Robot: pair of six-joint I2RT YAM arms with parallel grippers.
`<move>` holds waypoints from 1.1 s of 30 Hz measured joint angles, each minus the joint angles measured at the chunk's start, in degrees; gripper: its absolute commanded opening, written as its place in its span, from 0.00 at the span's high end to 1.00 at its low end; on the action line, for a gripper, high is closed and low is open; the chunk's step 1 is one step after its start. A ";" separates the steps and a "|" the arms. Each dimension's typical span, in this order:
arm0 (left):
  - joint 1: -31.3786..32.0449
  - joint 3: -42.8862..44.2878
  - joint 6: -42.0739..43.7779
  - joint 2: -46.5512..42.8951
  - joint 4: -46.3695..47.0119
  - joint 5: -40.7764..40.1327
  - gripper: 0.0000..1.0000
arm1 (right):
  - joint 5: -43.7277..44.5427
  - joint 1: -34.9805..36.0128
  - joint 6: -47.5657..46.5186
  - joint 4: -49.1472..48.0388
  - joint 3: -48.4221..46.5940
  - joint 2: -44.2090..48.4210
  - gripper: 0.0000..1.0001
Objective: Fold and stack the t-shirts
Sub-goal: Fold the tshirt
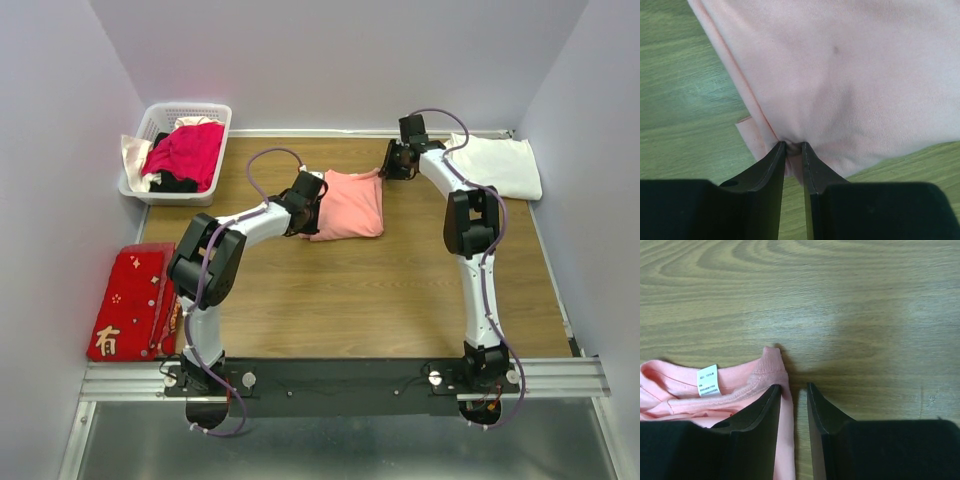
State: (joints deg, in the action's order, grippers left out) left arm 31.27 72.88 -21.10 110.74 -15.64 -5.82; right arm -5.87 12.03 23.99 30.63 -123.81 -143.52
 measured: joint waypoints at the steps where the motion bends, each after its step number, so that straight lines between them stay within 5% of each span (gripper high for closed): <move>1: 0.04 -0.04 0.00 -0.04 0.09 0.00 0.72 | -0.04 -0.04 -0.02 0.00 -0.02 0.00 0.64; 33: 0.70 3.63 0.09 1.03 -4.42 0.07 0.72 | -6.84 2.54 -3.06 2.05 4.44 7.98 0.65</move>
State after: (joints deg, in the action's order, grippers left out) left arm 31.97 76.51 -21.02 111.77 -20.05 -5.76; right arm -12.71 14.57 20.93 32.69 -119.37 -135.55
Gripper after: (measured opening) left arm 0.282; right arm 0.351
